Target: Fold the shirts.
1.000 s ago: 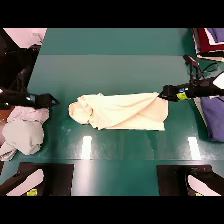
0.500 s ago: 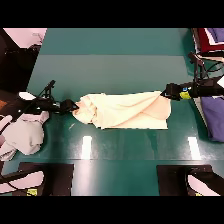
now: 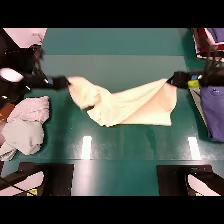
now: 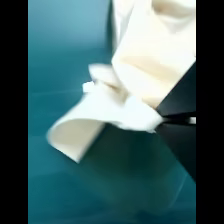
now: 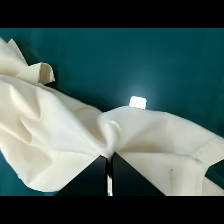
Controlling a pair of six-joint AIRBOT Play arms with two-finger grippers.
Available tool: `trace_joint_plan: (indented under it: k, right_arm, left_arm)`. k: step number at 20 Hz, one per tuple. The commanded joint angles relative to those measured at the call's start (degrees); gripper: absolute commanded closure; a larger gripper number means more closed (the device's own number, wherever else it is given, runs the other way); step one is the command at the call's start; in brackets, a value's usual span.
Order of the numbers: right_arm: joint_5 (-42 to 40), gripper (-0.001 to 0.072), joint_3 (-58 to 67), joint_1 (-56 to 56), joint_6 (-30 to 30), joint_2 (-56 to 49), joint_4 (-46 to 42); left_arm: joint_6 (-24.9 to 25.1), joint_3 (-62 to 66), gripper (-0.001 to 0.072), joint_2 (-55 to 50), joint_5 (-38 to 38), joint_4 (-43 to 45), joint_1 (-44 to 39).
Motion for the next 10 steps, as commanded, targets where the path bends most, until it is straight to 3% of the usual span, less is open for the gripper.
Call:
trace_joint_plan:
  k: [1,6,10]
  right_arm:
    - [3.3,0.0695,10.95,-1.75,-0.5,0.04,-0.04]
    - [10.14,0.0695,27.54,-3.06,-1.53,0.04,-0.24]
    - [16.28,0.0695,39.3,-3.06,-1.51,0.04,-1.51]
  left_arm:
    - [0.33,14.32,0.0681,8.9,-0.42,5.14,-0.09]
    - [0.37,30.49,0.068,18.8,-1.01,11.1,-0.09]
    - [0.35,43.58,0.0681,20.37,-6.47,11.13,-0.09]
